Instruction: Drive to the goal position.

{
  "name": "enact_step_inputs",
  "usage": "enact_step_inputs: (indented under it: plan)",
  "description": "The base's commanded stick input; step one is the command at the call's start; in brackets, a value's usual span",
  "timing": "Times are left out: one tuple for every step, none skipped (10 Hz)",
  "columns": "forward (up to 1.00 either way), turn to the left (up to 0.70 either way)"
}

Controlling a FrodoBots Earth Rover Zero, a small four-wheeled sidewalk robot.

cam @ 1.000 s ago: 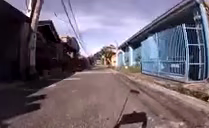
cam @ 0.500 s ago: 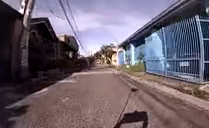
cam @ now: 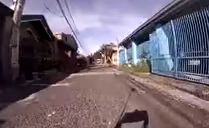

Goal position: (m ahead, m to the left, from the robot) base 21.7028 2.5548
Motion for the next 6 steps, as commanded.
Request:
enact_step_inputs:
  plan:
    - [1.0, 0.0]
    - [1.0, 0.0]
    - [1.0, 0.06]
    - [1.0, 0.27]
    - [1.0, 0.05]
    - [1.0, 0.0]
